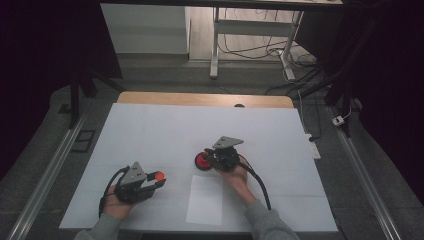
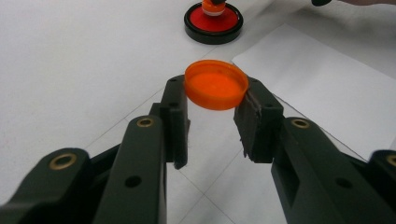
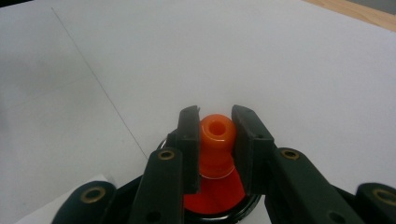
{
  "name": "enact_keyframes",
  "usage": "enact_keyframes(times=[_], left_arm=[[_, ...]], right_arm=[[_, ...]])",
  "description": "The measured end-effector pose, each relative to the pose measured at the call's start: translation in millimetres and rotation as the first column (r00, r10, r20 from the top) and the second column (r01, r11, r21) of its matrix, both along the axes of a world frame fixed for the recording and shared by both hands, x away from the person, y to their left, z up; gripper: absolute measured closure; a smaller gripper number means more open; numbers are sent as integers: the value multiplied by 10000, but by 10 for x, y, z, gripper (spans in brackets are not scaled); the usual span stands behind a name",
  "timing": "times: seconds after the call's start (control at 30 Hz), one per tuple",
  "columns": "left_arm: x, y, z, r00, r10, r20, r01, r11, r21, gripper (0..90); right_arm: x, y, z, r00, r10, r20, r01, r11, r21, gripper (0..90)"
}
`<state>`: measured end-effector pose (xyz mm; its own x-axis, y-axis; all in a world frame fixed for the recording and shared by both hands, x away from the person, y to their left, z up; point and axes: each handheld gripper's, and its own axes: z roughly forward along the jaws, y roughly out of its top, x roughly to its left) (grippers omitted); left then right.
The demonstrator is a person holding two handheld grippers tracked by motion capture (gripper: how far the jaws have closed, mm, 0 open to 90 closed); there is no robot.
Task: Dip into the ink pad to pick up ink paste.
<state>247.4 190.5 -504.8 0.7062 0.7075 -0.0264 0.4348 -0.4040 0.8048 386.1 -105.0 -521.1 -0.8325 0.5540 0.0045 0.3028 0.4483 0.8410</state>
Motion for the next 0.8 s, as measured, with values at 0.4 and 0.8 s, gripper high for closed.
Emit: enact_keyframes(times=[0.4, 0.8], left_arm=[[-3, 6, 2, 10000, 19, 6, -19, 10000, -18, 656], [-13, 9, 9, 10000, 55, 35, -55, 10000, -27, 656]], right_arm=[[-29, 30, -36, 10000, 26, 72, -23, 9992, -411, 727], [-57, 28, -53, 9995, 80, 302, -65, 9988, -481, 729]])
